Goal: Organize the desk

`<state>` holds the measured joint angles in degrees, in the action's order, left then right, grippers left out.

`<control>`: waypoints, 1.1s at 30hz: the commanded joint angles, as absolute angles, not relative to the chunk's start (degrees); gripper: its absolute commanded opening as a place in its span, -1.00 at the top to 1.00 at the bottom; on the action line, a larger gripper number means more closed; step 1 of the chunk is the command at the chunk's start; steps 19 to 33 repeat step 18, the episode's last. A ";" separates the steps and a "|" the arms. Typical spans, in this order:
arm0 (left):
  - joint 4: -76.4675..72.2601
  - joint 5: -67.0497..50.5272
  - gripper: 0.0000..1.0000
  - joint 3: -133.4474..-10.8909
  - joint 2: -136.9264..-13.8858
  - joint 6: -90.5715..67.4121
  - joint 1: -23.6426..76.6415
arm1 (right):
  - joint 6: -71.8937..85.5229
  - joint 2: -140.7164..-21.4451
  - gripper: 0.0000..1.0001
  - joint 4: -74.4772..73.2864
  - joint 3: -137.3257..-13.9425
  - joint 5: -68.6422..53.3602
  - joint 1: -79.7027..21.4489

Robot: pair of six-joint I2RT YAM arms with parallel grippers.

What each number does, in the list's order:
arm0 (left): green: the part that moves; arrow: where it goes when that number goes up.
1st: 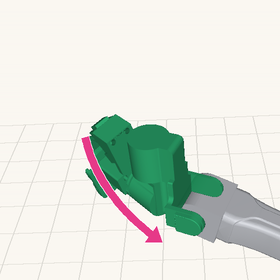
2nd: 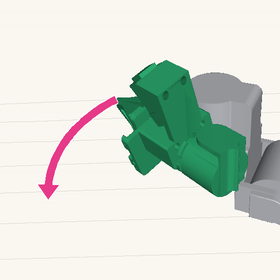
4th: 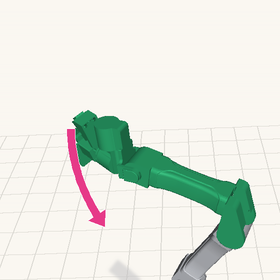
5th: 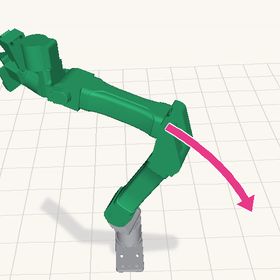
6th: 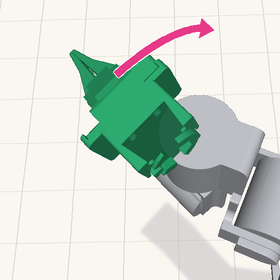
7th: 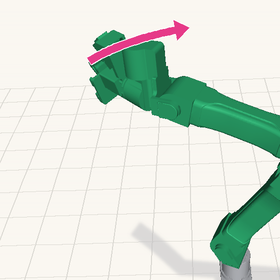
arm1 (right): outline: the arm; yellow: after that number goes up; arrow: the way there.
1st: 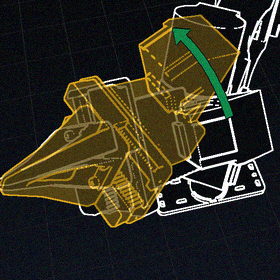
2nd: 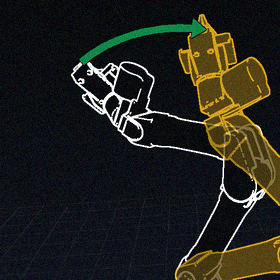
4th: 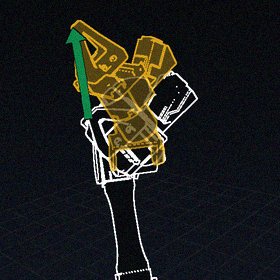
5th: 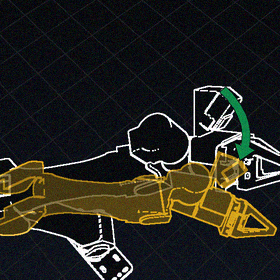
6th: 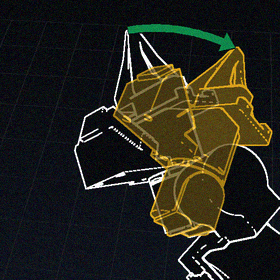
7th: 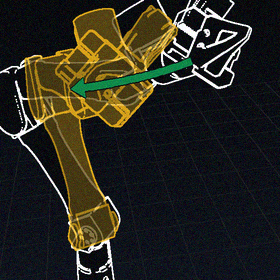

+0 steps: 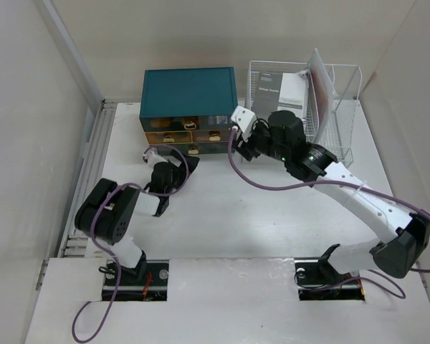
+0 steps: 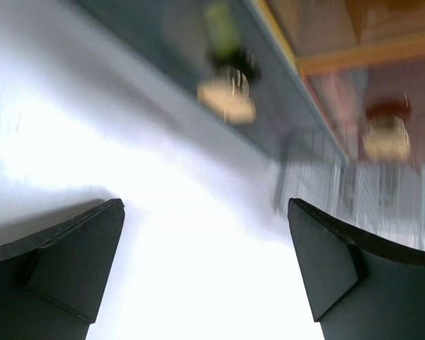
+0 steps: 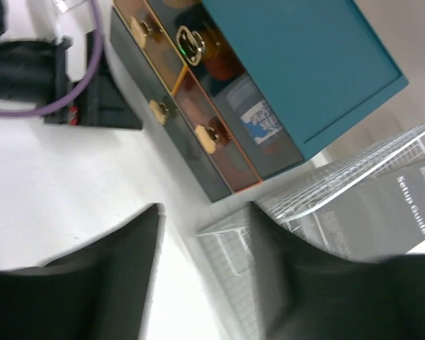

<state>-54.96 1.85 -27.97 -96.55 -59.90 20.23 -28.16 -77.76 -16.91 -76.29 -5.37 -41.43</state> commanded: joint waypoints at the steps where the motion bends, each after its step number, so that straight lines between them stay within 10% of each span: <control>1: -61.69 3.08 -1.00 -21.46 -86.78 -60.82 23.10 | -26.72 -73.75 -0.27 -17.05 -75.85 -8.00 -40.69; 3: -60.83 4.39 -1.00 -17.17 -82.73 -59.86 24.51 | -25.40 -71.37 -0.63 -16.00 -74.98 -4.42 -40.69; 13: -35.89 5.98 -1.00 -24.22 -55.30 -40.46 34.80 | -13.27 -58.11 -1.00 -10.20 -67.16 19.21 -39.56; 33: -17.24 12.03 -1.00 -38.21 -52.38 -23.75 39.37 | -11.44 -49.76 -1.00 -7.38 -59.51 22.57 -37.53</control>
